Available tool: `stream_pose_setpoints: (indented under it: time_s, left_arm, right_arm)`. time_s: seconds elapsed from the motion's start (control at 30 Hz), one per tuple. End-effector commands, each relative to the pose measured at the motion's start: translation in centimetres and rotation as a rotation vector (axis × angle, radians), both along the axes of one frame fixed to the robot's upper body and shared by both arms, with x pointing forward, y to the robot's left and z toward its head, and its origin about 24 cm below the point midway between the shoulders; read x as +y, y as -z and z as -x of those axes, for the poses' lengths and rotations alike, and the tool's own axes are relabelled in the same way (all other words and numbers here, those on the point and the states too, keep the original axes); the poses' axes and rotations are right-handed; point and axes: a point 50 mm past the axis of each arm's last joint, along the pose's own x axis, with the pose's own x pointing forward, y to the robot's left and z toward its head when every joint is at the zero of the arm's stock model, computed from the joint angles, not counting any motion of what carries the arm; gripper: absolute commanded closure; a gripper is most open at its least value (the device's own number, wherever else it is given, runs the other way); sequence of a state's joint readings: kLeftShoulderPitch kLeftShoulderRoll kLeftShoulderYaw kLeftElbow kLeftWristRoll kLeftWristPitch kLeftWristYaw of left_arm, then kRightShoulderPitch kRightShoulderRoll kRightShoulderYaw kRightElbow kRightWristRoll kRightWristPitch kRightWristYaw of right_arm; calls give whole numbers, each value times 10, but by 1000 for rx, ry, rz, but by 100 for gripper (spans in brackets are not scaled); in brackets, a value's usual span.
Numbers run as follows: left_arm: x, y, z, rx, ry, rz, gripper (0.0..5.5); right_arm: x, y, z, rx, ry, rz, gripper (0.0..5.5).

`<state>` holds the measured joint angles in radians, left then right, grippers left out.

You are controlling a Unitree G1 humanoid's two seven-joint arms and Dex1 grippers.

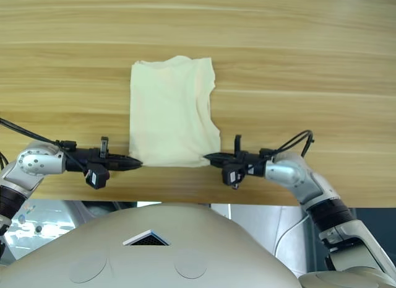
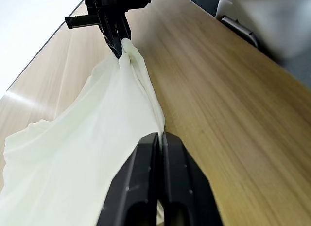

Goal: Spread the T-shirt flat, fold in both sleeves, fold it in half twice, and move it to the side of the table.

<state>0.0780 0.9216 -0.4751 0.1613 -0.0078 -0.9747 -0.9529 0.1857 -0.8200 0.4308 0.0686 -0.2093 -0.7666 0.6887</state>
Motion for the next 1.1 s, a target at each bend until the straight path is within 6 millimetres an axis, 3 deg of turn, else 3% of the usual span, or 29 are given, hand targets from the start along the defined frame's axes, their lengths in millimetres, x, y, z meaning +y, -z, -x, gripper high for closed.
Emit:
stream_pose_setpoints:
  time_s: [0.03,0.37,0.53,0.9,1.1]
  left_arm:
    - [4,-7,0,-5,0,-2,550]
    - [-7,-33,30,21,85,105,550]
    - [-7,-40,31,11,75,133,550]
    - [3,-42,-33,-179,-198,137,550]
    - [-1,-46,-57,-253,-300,184,550]
  right_arm:
    - [-9,-12,7,6,-30,-18,545]
    - [-10,-41,28,5,-123,-123,545]
    - [-13,-45,29,-11,-113,-136,545]
    - [-11,-61,-32,-211,151,-171,546]
    - [-6,-57,-72,-303,283,-106,546]
